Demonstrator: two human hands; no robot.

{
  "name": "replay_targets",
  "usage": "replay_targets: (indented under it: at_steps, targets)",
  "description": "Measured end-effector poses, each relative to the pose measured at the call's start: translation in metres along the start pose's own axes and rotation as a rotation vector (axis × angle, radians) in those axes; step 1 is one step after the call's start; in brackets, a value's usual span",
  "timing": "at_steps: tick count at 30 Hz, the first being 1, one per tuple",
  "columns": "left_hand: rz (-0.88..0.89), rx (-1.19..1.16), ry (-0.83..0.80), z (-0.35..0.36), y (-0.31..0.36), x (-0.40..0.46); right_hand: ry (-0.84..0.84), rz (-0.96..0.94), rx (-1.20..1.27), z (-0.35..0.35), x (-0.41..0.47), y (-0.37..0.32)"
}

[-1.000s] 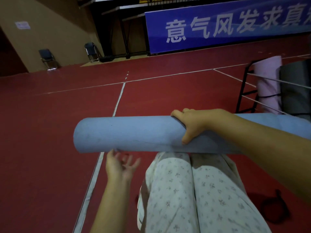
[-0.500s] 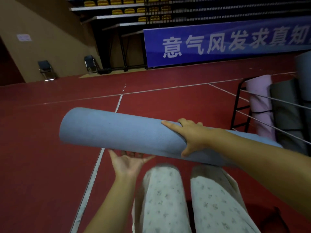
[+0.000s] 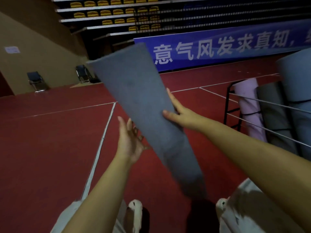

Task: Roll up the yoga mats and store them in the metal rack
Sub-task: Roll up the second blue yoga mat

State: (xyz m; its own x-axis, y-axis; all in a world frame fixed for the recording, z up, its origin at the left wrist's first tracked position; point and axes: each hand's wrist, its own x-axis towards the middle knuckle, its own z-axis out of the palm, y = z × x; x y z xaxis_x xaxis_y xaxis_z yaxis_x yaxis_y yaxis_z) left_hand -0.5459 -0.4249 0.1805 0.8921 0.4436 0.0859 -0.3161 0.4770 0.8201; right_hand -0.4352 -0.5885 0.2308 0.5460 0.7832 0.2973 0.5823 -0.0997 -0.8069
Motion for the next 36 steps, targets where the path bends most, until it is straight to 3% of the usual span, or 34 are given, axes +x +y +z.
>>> replay_targets:
  at_steps: [5,9,14,17,19,23,25,29,32,36]
  targets:
    - [-0.183,0.303,-0.024,-0.008,-0.028,-0.001,-0.042,0.103,0.378,0.008,-0.033,0.053]
    - [-0.244,0.423,-0.087,-0.023,-0.04,-0.008,-0.017,0.309,0.608,0.008,-0.04,0.073]
    - [0.043,0.534,-0.036,-0.017,-0.021,-0.004,0.148,0.432,0.778,-0.002,-0.027,0.052]
    - [0.208,0.778,0.026,0.01,-0.002,-0.003,0.095,0.45,0.746,-0.009,-0.024,0.035]
    - [0.188,0.864,0.133,0.021,0.009,-0.004,0.07,0.42,0.744,-0.015,-0.024,0.027]
    - [-0.105,0.487,0.069,0.029,0.034,-0.016,0.115,0.283,0.783,-0.034,-0.023,0.016]
    - [-0.209,0.492,0.003,0.033,0.048,-0.018,0.029,0.257,0.773,-0.04,-0.025,0.012]
    - [-0.244,0.6,-0.058,0.041,0.06,-0.016,-0.159,0.244,0.573,-0.046,-0.027,-0.002]
    - [-0.122,0.537,0.023,0.044,0.063,-0.017,-0.17,0.283,0.542,-0.048,-0.027,-0.009]
    - [0.132,0.509,-0.028,0.05,0.065,-0.016,0.108,0.237,0.509,-0.027,-0.024,-0.012]
